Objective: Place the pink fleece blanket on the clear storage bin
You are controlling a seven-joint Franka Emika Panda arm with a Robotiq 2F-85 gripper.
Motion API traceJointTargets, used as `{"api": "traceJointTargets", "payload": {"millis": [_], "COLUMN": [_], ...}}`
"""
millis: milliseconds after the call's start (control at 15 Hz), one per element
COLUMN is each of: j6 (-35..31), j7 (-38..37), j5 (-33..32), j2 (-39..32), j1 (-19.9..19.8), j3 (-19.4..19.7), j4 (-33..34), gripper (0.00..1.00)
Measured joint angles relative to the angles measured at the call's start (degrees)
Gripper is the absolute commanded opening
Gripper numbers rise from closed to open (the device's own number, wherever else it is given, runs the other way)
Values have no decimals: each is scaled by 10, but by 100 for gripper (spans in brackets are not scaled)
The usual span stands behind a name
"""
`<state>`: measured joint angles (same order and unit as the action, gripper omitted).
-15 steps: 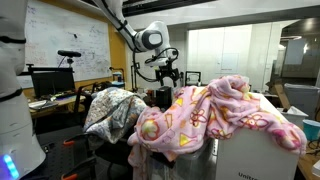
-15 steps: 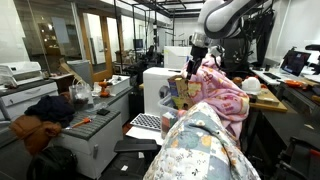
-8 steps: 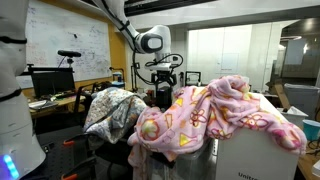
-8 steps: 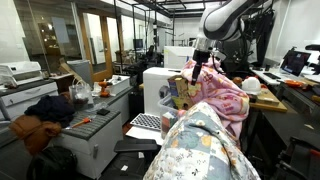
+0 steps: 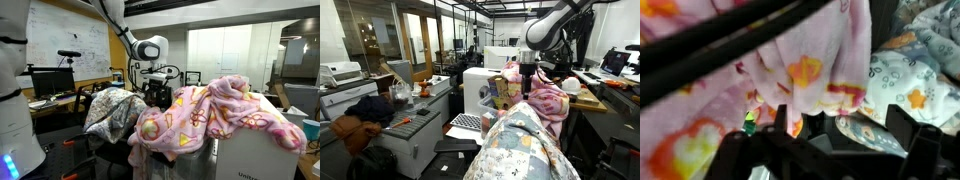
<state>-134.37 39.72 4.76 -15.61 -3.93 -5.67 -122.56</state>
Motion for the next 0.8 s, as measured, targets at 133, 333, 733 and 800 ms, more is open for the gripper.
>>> {"api": "traceJointTargets", "payload": {"millis": [133, 333, 733, 800], "j6": [12, 21, 24, 24], "j7": [7, 7, 6, 5], "j5": [-19, -65, -154, -162], "j2": [-1, -4, -33, -39], "j1": [1, 5, 30, 35], "j3": [0, 1, 1, 1], "j4": [-10, -23, -35, -35], "gripper": [100, 100, 100, 100]}}
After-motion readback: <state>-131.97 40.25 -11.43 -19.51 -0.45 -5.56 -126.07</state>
